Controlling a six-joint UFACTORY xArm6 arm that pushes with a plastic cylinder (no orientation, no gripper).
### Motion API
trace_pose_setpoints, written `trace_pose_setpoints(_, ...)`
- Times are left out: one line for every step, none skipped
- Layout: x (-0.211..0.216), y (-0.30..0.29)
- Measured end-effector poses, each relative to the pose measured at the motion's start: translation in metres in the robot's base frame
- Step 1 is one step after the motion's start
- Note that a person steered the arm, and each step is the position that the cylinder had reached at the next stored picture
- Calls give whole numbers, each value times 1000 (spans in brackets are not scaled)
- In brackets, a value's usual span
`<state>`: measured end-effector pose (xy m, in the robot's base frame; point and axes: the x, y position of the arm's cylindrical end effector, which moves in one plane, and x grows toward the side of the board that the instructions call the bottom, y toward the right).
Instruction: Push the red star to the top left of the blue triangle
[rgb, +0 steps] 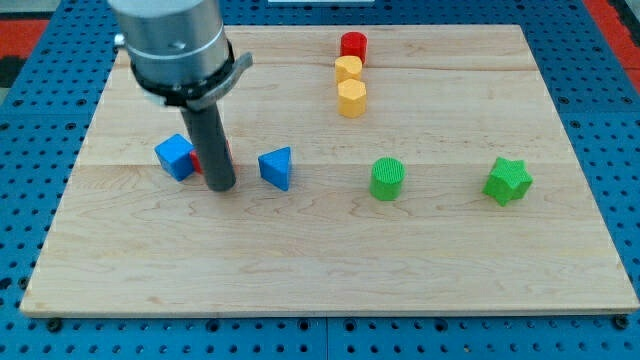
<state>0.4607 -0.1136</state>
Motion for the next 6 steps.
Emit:
trace_pose_setpoints(-13, 5)
trace_pose_setpoints(-40, 5)
trace_pose_setpoints(-97, 19)
trace_pose_setpoints(-131, -42)
trace_pose_setpoints(-92, -105)
trace_pose_setpoints(-49, -92)
